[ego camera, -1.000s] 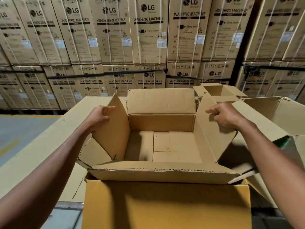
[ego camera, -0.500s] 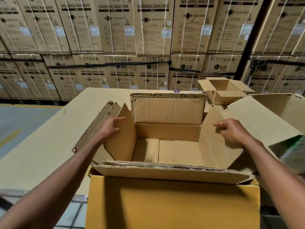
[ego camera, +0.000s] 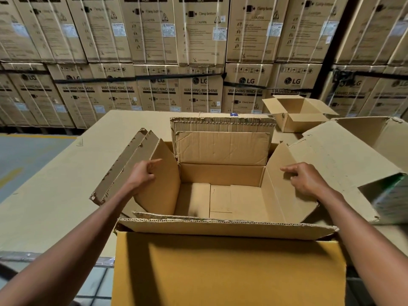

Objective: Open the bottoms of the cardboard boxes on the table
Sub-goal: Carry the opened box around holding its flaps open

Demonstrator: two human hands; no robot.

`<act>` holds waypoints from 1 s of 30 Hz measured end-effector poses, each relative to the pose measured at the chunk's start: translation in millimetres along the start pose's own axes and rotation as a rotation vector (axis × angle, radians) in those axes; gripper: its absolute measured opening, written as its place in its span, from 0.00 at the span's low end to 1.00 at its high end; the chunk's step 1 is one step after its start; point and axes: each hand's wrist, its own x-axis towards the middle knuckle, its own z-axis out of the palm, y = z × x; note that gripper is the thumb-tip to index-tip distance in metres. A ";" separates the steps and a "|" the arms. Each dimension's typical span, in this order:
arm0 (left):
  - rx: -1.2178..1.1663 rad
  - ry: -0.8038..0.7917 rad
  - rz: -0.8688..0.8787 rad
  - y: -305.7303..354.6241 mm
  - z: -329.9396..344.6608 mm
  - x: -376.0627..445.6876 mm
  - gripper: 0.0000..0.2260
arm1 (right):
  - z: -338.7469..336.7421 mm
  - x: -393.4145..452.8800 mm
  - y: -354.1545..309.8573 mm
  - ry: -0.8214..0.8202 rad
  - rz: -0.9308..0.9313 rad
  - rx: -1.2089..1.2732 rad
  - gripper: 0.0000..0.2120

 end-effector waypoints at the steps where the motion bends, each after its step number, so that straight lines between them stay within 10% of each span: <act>1: -0.011 -0.004 -0.003 -1.2 -0.7 -0.3 0.29 | -0.4 0.2 2.2 0.000 0.003 -0.002 0.27; 30: 0.239 0.001 -0.118 -17.2 2.5 -31.9 0.16 | -0.2 -52.8 34.3 0.063 0.035 -0.473 0.18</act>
